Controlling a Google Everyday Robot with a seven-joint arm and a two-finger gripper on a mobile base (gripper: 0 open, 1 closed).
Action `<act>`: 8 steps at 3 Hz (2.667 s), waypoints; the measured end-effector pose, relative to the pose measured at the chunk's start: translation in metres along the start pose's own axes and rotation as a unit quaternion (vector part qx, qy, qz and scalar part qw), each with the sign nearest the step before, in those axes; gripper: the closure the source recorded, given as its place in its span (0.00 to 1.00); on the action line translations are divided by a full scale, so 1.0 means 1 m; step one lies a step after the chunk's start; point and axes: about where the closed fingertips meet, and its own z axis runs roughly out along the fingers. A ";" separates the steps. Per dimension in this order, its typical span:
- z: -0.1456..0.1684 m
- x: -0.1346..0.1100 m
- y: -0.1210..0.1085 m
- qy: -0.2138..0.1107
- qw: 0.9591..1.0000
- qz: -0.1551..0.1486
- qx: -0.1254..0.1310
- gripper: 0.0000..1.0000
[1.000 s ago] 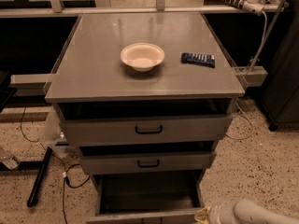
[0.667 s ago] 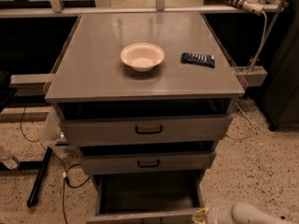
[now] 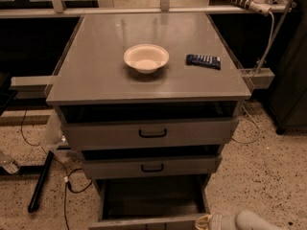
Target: Close bottom drawer
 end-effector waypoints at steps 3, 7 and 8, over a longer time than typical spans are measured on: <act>-0.005 0.012 0.011 0.018 1.000 -0.021 -0.001 0.58; -0.006 0.009 0.009 -0.014 1.000 -0.011 0.006 0.15; 0.008 0.006 -0.006 -0.034 0.999 -0.008 0.005 0.38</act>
Offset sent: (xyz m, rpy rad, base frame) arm -0.0106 -0.0071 -0.0034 -0.0384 -0.0094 0.0245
